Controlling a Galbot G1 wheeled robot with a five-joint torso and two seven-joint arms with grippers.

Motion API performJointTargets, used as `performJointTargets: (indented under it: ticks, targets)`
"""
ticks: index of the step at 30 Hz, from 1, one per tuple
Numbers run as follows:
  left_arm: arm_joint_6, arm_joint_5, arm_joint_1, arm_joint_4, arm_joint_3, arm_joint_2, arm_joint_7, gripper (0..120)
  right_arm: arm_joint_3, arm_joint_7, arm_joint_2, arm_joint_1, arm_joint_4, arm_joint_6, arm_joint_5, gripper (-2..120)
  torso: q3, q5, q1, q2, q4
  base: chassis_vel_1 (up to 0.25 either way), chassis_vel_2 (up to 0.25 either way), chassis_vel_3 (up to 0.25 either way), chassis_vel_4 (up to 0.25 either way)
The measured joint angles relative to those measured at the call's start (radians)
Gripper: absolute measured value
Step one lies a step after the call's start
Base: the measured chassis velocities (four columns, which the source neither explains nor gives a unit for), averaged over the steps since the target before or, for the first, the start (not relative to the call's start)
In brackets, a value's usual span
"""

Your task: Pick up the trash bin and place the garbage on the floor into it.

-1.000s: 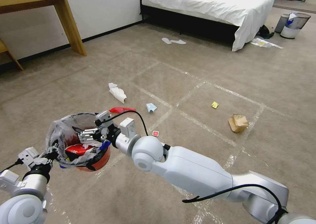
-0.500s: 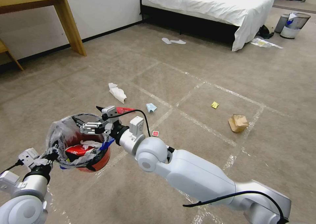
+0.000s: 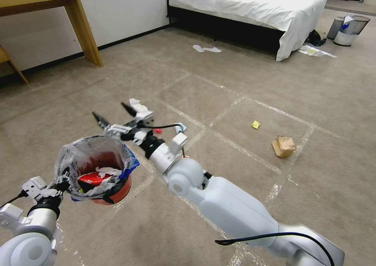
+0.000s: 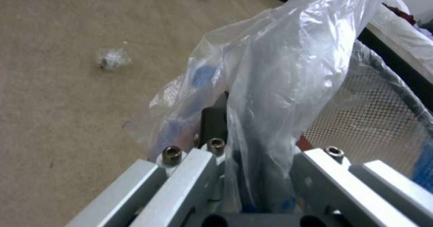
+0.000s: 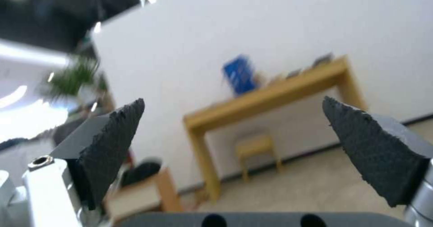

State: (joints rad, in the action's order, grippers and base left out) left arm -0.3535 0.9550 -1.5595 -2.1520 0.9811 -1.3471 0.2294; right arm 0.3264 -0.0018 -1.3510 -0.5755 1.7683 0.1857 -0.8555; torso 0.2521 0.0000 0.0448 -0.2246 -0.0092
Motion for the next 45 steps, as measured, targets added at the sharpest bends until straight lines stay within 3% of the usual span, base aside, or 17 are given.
performJointTargets:
  ticks: [5,10,12,15,22,25,33,45]
  targets:
    - [0.002,-0.007,-0.004,-0.004,0.004,-0.004,-0.003,4,-0.138,-0.02,0.044,-0.082,0.07,0.025,0.025,100,0.0,0.0001,0.0,0.0,-0.0001,0.0,0.0,0.0,0.0]
    - [0.005,-0.017,-0.008,-0.014,0.005,-0.017,-0.005,4,-0.313,-0.01,0.094,-0.225,0.149,0.039,0.154,100,0.0,0.0001,0.0,0.0,-0.0001,0.0,0.0,0.0,0.0]
    - [0.005,-0.017,-0.008,-0.014,0.005,-0.017,-0.005,4,-0.313,-0.01,0.094,-0.225,0.149,0.039,0.154,100,0.0,0.0001,0.0,0.0,-0.0001,0.0,0.0,0.0,0.0]
    - [0.014,-0.041,-0.015,-0.019,0.007,-0.038,-0.012,4,-0.55,0.026,0.148,-0.452,0.253,0.074,0.328,100,0.0,0.0002,0.0,0.0,0.0,0.0,0.0,0.0,0.0]
    - [0.018,-0.052,-0.013,-0.019,0.017,-0.052,-0.017,4,-0.745,0.013,0.154,-0.621,0.298,0.148,0.428,100,0.0,0.0002,0.0,0.0,0.0,0.0,0.0,0.0,0.0]
    - [0.022,-0.058,-0.01,-0.017,0.028,-0.063,-0.021,4,-0.837,-0.004,0.137,-0.734,0.3,0.22,0.522,100,0.0,0.0002,0.0,0.0,-0.0002,0.0,0.0,0.0,0.0]
    - [0.028,-0.064,-0.012,-0.016,0.032,-0.078,-0.025,4,-0.853,0.021,0.104,-0.832,0.249,0.297,0.622,100,0.0,0.0,0.0,0.0,0.0001,0.0,0.0,0.0,0.0]
    - [0.029,-0.065,-0.014,-0.021,0.033,-0.085,-0.025,4,-0.836,0.04,0.093,-0.84,0.23,0.304,0.642,100,0.0,-0.0001,0.0,0.0,0.0,-0.106,0.122,0.119,-0.125]
